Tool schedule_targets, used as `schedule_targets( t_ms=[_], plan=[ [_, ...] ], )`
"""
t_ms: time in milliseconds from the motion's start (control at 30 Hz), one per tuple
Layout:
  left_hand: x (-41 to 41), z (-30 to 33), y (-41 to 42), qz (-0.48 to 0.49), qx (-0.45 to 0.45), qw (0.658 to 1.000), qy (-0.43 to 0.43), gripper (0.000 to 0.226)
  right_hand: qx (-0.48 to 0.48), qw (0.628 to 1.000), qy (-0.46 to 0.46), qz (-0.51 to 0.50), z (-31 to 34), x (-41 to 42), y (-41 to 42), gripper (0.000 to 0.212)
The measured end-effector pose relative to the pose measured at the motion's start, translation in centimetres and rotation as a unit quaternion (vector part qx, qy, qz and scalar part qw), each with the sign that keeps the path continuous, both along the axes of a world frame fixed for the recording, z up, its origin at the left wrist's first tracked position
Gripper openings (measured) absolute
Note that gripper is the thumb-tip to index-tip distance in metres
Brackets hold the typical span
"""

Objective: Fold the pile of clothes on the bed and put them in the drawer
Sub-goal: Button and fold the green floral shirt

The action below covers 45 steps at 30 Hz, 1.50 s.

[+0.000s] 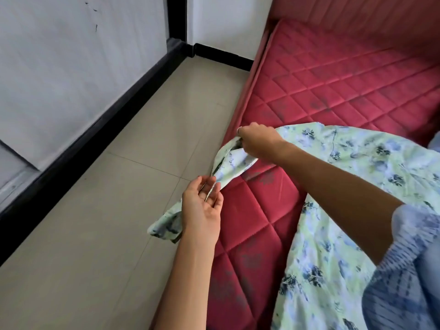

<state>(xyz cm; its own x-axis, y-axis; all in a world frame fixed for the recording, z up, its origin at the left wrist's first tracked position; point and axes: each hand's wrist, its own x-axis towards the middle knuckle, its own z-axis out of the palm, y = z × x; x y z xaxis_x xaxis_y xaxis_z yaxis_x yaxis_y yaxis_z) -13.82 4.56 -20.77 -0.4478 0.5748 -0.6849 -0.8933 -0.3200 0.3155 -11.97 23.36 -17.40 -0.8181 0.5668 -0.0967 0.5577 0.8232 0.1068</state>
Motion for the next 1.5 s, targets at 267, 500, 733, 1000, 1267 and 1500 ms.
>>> schedule_targets(
  t_ms=[267,500,733,1000,1267,1500],
  plan=[
    [2.2,2.8,4.1,-0.143,0.147,0.977,0.049,0.03,0.036,0.948,0.315,-0.024,5.4,4.2,-0.4,0.037],
    [4.1,3.0,4.8,-0.168,0.123,0.977,0.05,0.048,0.206,0.91,0.266,0.243,4.8,10.8,-2.4,0.039],
    [4.3,-0.7,4.5,-0.144,-0.213,0.929,0.264,0.046,0.137,0.908,0.114,0.379,0.1,14.6,-3.9,0.027],
    [2.4,-0.5,5.1,-0.02,-0.008,0.991,0.134,0.006,0.072,0.935,0.11,0.33,-0.8,17.3,-5.4,0.025],
    [-2.1,2.6,1.0,0.165,0.27,0.948,0.028,0.023,-0.006,0.985,0.092,0.145,-1.6,15.6,-6.8,0.061],
    [-3.4,1.5,0.9,0.113,0.258,0.96,0.007,0.067,-0.14,0.986,0.089,-0.011,-2.5,13.7,-6.0,0.076]
  ],
)
